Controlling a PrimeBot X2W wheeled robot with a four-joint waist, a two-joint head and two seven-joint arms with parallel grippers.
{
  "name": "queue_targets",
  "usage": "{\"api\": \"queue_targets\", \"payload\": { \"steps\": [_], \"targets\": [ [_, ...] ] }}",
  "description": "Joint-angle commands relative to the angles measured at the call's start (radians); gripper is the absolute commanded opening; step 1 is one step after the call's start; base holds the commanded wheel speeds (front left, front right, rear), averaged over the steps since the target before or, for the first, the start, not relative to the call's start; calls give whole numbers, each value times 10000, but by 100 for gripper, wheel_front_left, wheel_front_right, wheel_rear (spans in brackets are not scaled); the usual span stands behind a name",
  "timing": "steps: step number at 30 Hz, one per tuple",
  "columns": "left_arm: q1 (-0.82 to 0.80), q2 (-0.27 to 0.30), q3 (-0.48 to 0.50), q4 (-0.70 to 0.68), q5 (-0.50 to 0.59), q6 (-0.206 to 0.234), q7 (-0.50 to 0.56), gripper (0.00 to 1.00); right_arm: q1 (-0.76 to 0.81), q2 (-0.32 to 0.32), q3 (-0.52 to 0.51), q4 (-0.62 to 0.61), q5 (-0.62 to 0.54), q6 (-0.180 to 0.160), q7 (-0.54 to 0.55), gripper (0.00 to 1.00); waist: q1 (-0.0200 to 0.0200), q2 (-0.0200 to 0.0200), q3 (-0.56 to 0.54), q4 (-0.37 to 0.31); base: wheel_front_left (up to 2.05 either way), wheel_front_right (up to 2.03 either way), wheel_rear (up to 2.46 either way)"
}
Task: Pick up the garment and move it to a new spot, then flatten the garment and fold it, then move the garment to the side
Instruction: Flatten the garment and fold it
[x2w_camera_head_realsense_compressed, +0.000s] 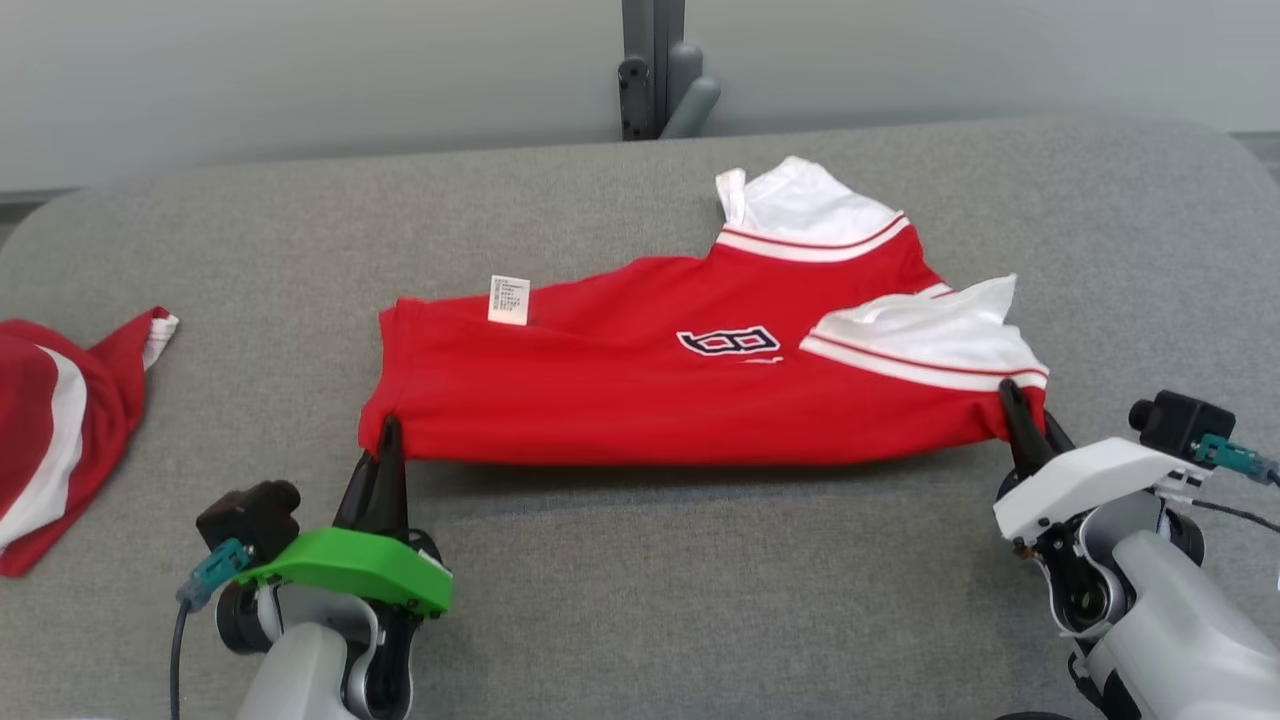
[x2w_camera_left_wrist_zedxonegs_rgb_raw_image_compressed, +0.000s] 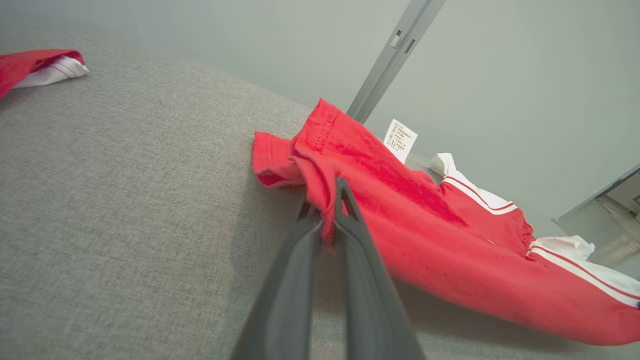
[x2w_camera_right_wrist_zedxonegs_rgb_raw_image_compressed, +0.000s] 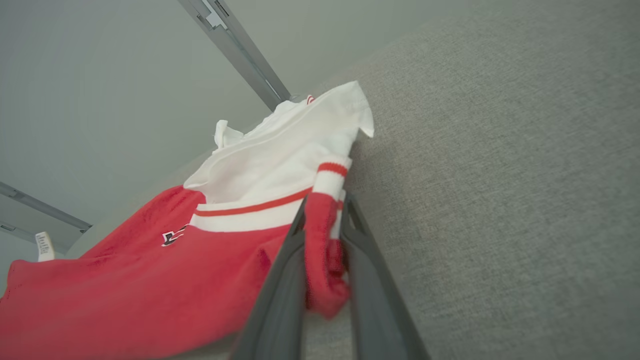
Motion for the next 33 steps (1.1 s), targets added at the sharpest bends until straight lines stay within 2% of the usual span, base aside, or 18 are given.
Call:
{"api": "queue_targets", "payload": {
  "steps": [1,12,25,31,32,33],
  "targets": [
    [205,60,153,87,57,27,-1,0,194,-16,112,176,179,-2,46,0,0,0,-1180,-14,0,0,0],
    [1670,66,827,679,259,27,-1,0,1196,-64,854,725,967,-7,56,0,0,0,-2070,-128,0,0,0],
    [3218,90,1408,1181,509,30,-3,0,2810,-234,1428,506,1007,-13,-182,0,0,0,-1584,-232,0,0,0],
    [3354,92,1444,1175,462,30,-3,0,3046,-348,1011,-41,538,-14,-217,0,0,0,-1508,-234,0,0,0],
    [3316,93,1402,1148,461,30,-3,11,3053,-346,825,-187,354,-14,-216,1,0,0,-1498,-228,0,0,0],
    [3264,90,1362,1121,474,30,-1,65,3055,-337,578,-333,148,-14,-219,88,0,0,-1483,-219,0,0,0]
  ]
}}
